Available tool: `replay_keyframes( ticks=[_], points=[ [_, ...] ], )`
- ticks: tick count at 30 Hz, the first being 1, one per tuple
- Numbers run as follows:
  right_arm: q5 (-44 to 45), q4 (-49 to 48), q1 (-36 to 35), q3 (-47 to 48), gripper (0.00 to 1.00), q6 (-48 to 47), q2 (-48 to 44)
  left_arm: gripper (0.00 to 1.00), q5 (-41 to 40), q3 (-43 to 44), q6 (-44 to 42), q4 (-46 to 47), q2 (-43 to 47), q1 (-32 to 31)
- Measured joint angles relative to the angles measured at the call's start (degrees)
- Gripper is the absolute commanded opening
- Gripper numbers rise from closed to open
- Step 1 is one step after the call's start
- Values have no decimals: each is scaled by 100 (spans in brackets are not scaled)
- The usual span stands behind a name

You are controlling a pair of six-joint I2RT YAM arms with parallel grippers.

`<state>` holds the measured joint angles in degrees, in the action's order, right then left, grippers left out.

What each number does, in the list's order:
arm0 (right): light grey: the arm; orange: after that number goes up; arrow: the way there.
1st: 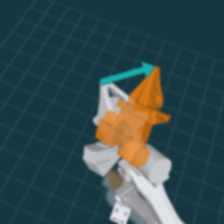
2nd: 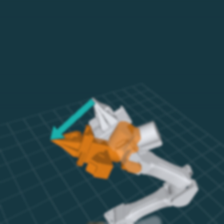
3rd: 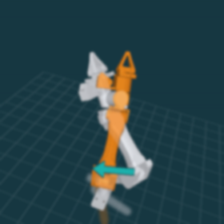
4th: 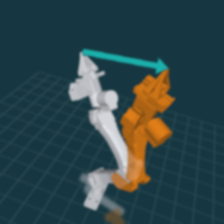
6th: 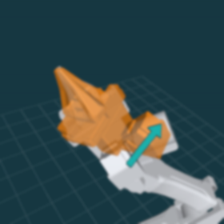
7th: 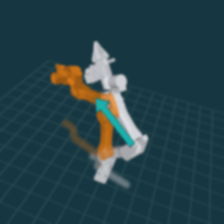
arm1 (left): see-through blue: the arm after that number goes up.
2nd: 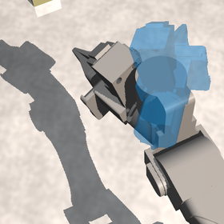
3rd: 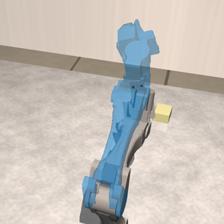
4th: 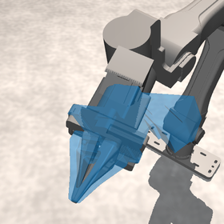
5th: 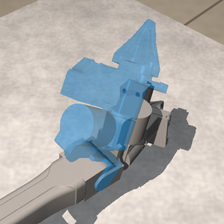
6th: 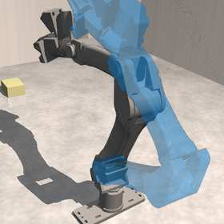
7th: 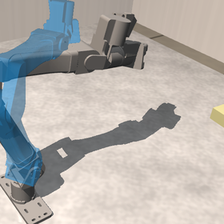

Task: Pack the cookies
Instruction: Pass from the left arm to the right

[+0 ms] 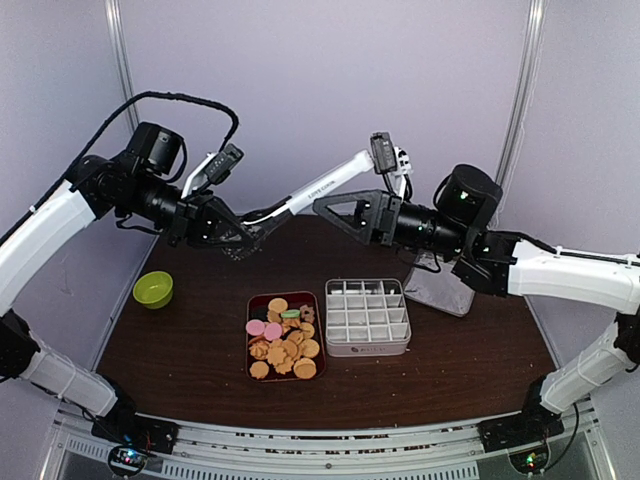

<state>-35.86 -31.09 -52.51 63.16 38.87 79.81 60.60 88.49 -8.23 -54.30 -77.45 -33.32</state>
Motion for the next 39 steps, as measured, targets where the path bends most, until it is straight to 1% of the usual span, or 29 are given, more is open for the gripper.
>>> replay_keyframes(
  ticks=[12,19,26,33,39],
  points=[
    [-452,-1604,254,-267,82,981,315,0,151,2,118,-57,7,-81],
    [-573,-2146,273,-339,77,1386,476,0,201,2,177,-33,66,-81],
    [-802,-2094,175,-116,73,1519,831,0,225,2,142,-59,81,-81],
    [-949,-1816,153,98,66,1392,841,0,323,2,-59,-245,81,-81],
    [-1115,-1427,155,144,63,1150,765,0,330,2,-208,-439,81,-79]
  ],
)
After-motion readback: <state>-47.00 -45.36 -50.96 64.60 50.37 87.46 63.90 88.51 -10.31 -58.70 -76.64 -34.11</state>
